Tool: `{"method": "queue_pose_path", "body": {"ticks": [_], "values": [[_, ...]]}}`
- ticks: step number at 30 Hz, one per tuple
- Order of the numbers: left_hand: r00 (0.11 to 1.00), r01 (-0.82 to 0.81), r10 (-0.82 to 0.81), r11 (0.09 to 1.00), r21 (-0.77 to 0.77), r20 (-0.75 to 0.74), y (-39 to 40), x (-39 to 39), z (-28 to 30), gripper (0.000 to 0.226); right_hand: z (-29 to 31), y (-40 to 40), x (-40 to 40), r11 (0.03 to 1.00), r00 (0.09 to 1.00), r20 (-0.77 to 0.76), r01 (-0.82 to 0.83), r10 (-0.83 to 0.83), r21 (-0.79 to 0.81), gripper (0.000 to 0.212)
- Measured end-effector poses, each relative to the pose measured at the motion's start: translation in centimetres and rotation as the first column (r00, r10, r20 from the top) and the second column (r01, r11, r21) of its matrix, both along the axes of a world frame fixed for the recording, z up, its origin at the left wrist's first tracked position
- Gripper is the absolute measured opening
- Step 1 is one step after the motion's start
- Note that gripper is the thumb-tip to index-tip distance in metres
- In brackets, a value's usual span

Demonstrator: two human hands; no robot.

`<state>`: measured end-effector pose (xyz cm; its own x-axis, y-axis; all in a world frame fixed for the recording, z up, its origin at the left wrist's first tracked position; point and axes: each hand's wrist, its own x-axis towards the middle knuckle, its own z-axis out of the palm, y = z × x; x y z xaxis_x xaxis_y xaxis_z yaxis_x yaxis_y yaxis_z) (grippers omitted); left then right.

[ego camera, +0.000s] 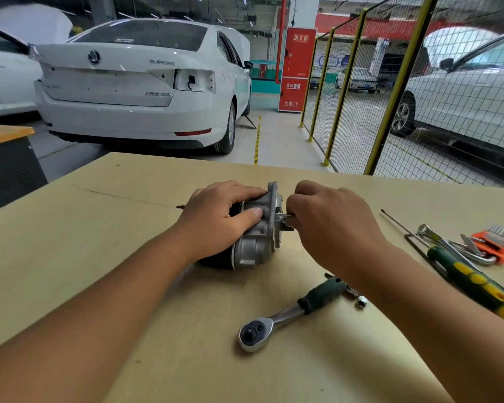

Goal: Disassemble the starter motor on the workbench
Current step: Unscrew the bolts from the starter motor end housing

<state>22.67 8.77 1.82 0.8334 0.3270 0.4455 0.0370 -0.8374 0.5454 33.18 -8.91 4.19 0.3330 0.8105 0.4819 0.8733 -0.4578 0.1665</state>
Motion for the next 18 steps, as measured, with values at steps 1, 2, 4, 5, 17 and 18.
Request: {"method": "queue_pose_path", "body": {"ticks": [1, 2, 4, 5, 17, 18], "values": [[1.0, 0.002, -0.002, 1.0, 0.0, -0.002, 0.0, 0.0, 0.0, 0.051, 0.1, -0.1, 0.2, 1.0, 0.998, -0.052, -0.028, 0.028, 0.001, 0.003], [1.0, 0.006, -0.006, 1.0, -0.002, -0.003, 0.0, 0.0, 0.0, 0.05, 0.3, -0.2, 0.3, 0.998, 0.992, -0.112, -0.058, 0.058, 0.002, 0.009], [1.0, 0.011, -0.011, 1.0, -0.013, 0.005, 0.0, 0.1, 0.0, 0.049, 0.4, -0.4, 0.6, 0.995, 0.98, -0.177, -0.098, 0.094, -0.014, 0.02], [1.0, 0.01, -0.01, 1.0, -0.017, 0.008, 0.0, 0.1, 0.0, 0.049, 0.4, -0.4, 0.7, 0.995, 0.979, -0.182, -0.099, 0.092, -0.032, 0.019], [1.0, 0.026, -0.025, 1.0, -0.008, 0.008, 0.0, -0.1, 0.1, 0.051, 1.0, -0.2, -0.6, 0.997, 1.0, -0.004, 0.009, -0.009, -0.076, 0.006], [1.0, 0.027, -0.027, 1.0, -0.012, 0.011, 0.0, -0.1, 0.1, 0.05, 1.0, -0.2, -0.5, 0.997, 0.999, -0.032, -0.009, 0.006, -0.076, 0.002]]}}
